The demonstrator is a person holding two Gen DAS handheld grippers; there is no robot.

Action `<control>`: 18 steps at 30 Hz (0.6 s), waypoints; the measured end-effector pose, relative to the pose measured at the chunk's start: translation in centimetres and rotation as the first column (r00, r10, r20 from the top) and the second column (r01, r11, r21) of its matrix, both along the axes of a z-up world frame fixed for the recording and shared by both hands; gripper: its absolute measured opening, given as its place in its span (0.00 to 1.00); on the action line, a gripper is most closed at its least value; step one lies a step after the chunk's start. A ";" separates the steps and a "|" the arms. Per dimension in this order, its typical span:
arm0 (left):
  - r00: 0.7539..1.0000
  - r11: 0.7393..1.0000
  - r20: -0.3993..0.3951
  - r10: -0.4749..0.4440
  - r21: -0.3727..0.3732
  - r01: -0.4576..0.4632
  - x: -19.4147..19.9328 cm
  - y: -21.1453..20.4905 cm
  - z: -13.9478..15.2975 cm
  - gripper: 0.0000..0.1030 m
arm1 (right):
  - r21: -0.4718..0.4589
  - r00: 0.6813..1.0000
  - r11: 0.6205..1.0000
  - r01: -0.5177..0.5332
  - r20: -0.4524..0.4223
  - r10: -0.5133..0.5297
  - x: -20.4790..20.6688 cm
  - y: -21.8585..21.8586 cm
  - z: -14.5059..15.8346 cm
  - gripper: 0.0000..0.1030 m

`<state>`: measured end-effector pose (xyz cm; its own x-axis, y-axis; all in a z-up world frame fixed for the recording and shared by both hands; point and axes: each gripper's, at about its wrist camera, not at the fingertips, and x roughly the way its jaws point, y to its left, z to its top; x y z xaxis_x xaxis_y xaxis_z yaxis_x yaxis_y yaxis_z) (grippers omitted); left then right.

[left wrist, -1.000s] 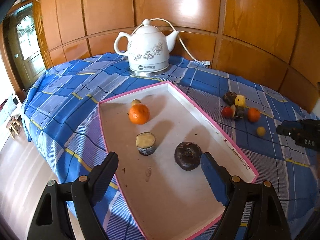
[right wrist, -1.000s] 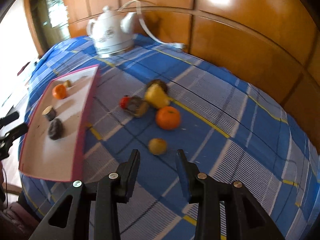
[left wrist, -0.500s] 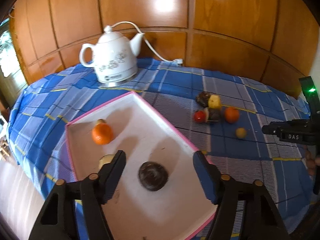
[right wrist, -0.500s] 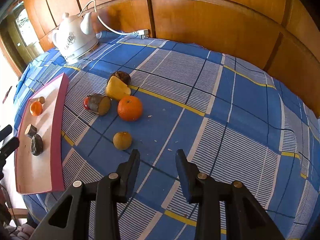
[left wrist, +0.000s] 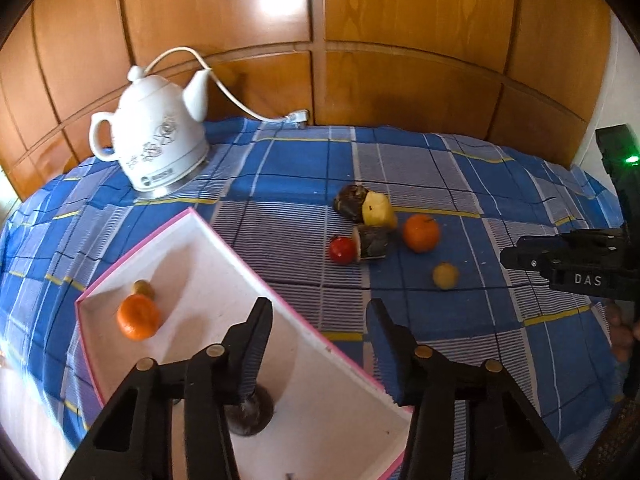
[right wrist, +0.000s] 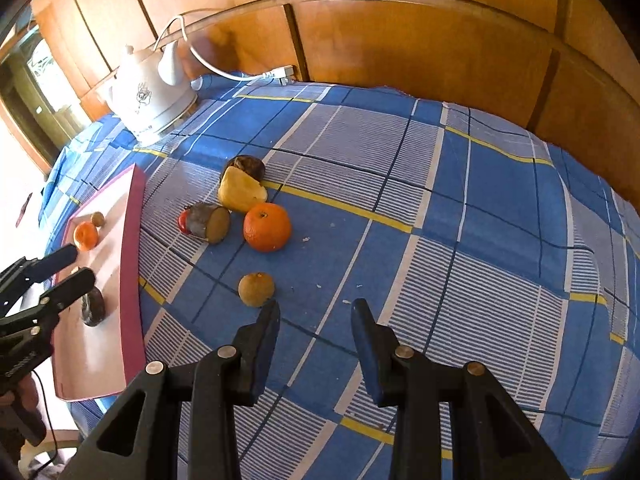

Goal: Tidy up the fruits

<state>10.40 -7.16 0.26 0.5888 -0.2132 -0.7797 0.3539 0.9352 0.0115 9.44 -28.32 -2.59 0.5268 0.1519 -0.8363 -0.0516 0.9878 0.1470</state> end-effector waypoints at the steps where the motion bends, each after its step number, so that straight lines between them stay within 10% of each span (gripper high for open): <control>1: 1.000 1.000 -0.014 -0.003 -0.003 0.003 0.4 -0.2 -0.2 0.43 | 0.005 1.000 1.000 0.004 -0.001 -0.004 0.0 -0.1 0.0 0.36; 18: 0.996 1.000 -0.086 -0.022 0.008 0.023 5.6 -2.6 -2.6 0.39 | 0.025 1.000 1.000 0.001 -0.005 -0.001 0.1 0.1 0.2 0.36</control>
